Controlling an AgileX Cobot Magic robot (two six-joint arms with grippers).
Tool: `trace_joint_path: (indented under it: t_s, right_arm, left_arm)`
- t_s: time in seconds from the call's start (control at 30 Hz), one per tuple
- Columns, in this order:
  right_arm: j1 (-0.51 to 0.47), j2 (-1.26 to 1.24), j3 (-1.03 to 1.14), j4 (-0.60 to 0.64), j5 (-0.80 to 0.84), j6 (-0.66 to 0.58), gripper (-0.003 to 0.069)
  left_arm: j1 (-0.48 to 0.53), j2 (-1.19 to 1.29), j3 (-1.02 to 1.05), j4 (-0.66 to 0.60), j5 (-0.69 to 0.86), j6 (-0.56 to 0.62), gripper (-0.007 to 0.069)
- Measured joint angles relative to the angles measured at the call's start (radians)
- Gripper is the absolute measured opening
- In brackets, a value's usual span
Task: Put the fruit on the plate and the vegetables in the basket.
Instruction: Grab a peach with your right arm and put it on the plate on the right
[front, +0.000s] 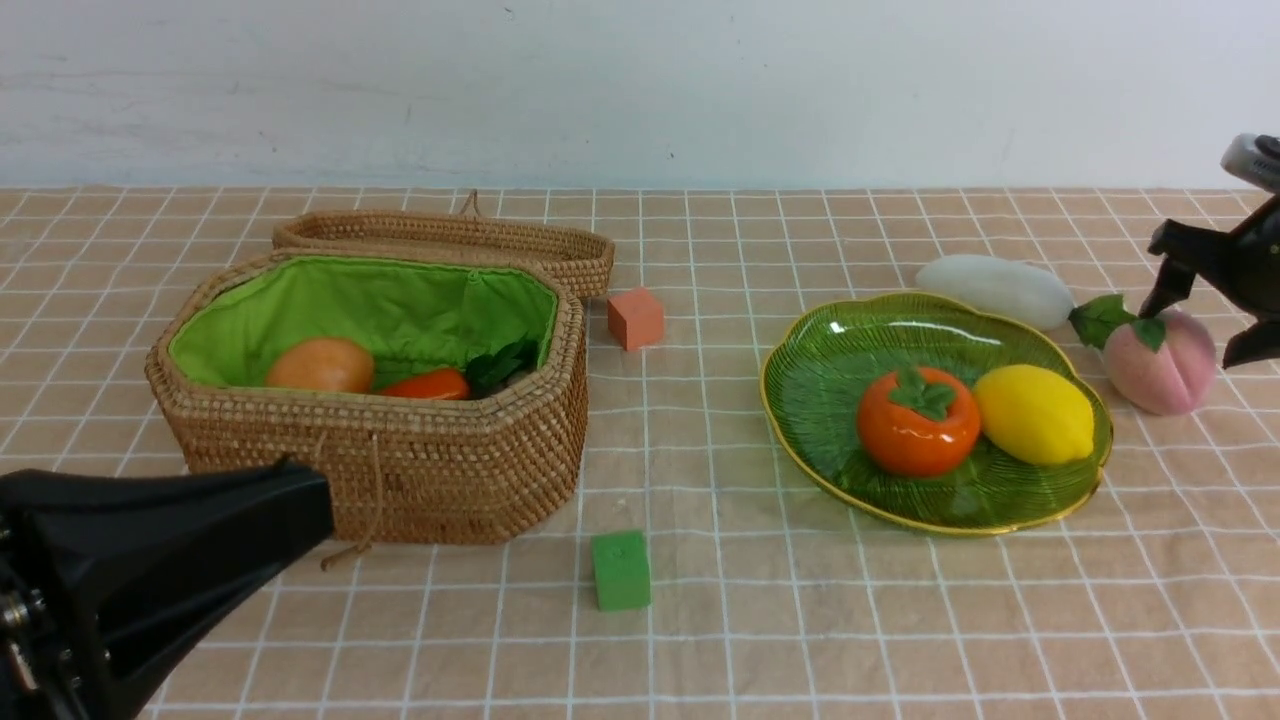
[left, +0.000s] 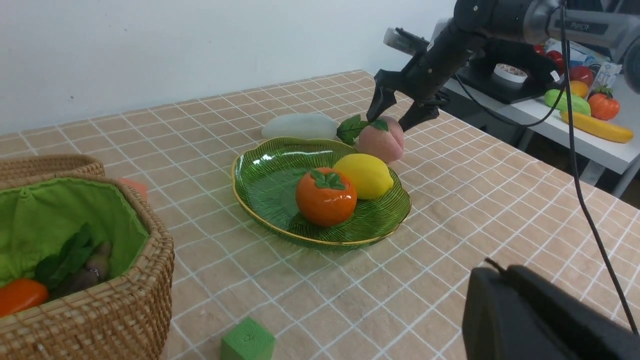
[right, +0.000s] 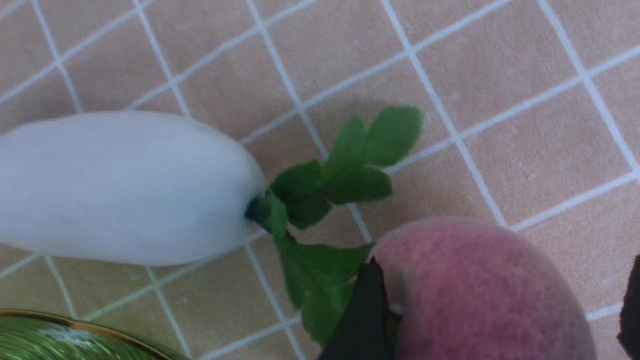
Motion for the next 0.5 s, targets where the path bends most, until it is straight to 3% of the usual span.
trace_joint_path:
  t_s: [0.5]
  right_arm:
    - [0.0,0.003,-0.011,-0.004,0.1,0.002,0.0586]
  left_arm:
    - [0.0,0.0,0.0,0.0,-0.026,0.075,-0.0013]
